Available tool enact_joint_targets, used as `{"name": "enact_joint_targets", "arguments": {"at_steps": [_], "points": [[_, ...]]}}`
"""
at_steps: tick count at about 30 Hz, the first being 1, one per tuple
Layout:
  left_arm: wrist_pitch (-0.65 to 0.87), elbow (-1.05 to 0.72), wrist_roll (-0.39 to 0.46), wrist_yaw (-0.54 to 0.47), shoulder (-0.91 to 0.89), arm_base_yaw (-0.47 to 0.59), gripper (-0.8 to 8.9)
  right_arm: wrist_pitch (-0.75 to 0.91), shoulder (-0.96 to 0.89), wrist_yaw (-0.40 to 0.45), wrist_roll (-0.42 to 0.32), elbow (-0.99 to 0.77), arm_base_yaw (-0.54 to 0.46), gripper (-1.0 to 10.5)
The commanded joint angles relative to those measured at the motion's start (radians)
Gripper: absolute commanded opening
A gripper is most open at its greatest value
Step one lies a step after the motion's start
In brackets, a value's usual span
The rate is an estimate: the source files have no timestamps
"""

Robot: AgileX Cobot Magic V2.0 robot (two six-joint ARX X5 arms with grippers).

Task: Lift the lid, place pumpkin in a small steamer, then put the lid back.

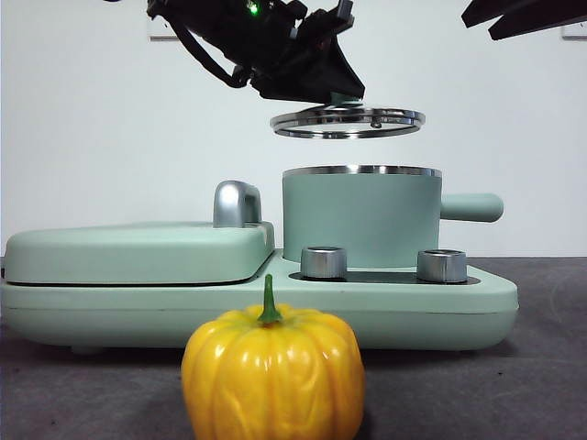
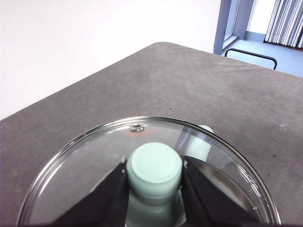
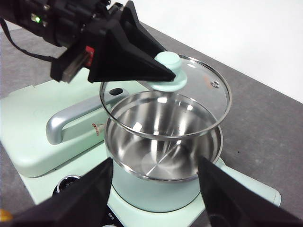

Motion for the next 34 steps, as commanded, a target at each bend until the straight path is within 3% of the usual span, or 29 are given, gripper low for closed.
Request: {"name": "enact_joint_targets", "arguments": {"at_steps": [1, 6, 11, 19, 34], "points": [[0.016, 0.024, -0.072, -0.006, -0.045, -0.001, 0.17, 0.009, 0.006, 0.002, 0.013, 0.021, 0.003, 2.8], [-0.046, 0.024, -0.177, -0.065, -0.13, 0.02, 0.17, 0.009, 0.005, 0.002, 0.013, 0.021, 0.003, 2.9], [-0.201, 0.024, -0.17, -0.135, -0.22, 0.054, 0.17, 0.009, 0.005, -0.003, 0.013, 0.021, 0.003, 2.9], [-0.437, -0.002, -0.129, -0.137, -0.336, 0.143, 0.18, 0.009, 0.005, -0.002, 0.013, 0.021, 0.013, 2.9], [-0.485, -0.29, -0.146, -0.154, -0.658, 0.289, 0.17, -0.051, 0.013, -0.002, 0.013, 0.021, 0.131, 3.0]]}}
